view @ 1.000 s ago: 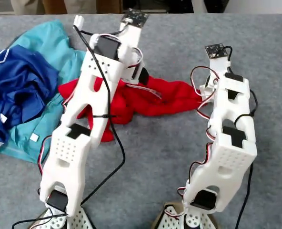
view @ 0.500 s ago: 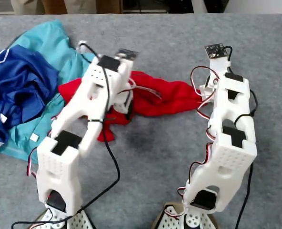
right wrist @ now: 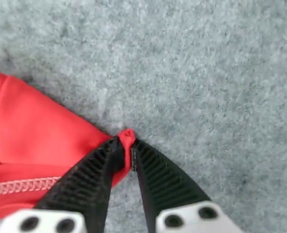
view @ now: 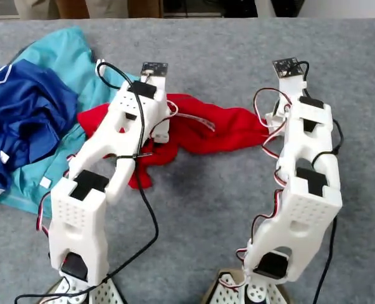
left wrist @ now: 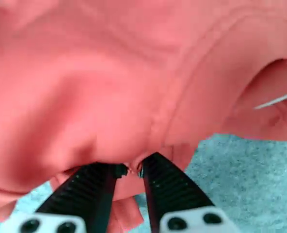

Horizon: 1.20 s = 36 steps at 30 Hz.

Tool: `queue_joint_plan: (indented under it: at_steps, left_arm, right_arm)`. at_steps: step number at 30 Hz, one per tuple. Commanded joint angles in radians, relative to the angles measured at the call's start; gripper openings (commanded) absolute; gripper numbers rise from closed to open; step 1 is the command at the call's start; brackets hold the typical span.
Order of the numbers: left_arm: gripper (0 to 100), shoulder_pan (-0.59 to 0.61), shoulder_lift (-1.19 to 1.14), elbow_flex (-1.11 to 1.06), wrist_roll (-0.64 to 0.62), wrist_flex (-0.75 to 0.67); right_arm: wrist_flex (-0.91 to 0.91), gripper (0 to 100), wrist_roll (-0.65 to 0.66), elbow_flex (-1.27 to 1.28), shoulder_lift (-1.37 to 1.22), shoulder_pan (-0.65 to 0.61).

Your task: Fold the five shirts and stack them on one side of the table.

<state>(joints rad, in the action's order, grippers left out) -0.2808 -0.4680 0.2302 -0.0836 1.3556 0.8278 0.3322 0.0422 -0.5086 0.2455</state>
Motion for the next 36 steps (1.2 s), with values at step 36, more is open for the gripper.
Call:
queue_joint_plan:
  at_steps: [36]
  left_arm:
    - [37,0.172,1.337,-0.806,0.98,0.358]
  right_arm:
    - [-0.018,0.1,-0.011,-0.005,0.053,0.018]
